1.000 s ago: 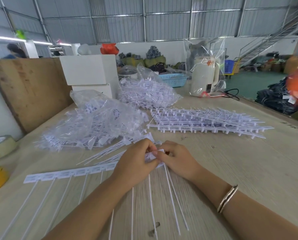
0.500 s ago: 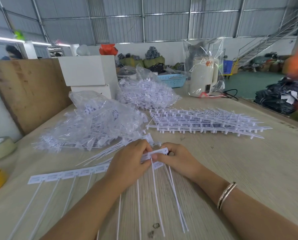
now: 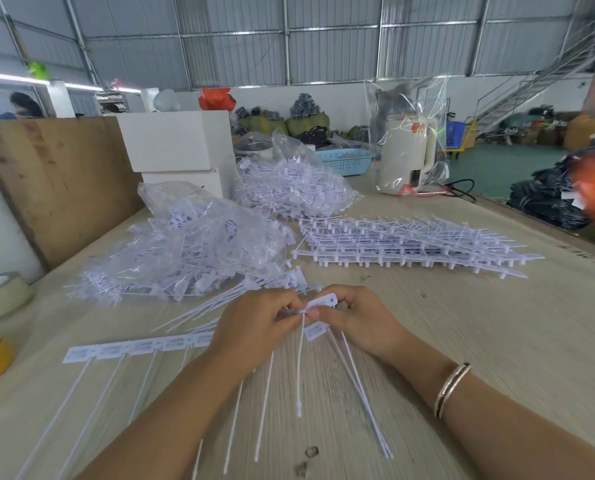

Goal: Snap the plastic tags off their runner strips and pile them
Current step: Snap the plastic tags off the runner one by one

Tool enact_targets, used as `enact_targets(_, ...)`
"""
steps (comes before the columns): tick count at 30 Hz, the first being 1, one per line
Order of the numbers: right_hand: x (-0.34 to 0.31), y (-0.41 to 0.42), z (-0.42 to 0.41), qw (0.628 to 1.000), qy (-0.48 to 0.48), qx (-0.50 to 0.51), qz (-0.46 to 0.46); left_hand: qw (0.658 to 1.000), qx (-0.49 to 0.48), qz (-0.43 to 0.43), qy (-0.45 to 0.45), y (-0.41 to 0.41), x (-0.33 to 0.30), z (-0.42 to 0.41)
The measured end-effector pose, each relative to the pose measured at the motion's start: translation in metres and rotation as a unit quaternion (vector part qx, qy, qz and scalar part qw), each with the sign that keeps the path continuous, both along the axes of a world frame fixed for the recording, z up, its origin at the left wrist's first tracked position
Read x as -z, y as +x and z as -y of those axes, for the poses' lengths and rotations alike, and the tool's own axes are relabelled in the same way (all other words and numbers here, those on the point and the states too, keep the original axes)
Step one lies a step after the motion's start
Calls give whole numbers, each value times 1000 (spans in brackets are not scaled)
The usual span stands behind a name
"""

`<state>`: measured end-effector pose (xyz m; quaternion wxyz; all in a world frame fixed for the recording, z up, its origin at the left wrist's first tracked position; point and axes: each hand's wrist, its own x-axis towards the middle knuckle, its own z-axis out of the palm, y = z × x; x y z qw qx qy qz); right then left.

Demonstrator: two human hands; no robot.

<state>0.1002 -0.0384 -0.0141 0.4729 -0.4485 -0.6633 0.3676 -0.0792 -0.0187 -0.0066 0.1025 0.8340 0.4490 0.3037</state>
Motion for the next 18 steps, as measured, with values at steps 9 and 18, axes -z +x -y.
enact_targets(9, 1, 3, 0, 1000, 8, -19, -14, 998, 15, 57, -30, -2, 0, -2)
enact_targets(18, -2, 3, -1, 999, 25, -13, 25, 996, 28, 66, -47, -1, 2, -2)
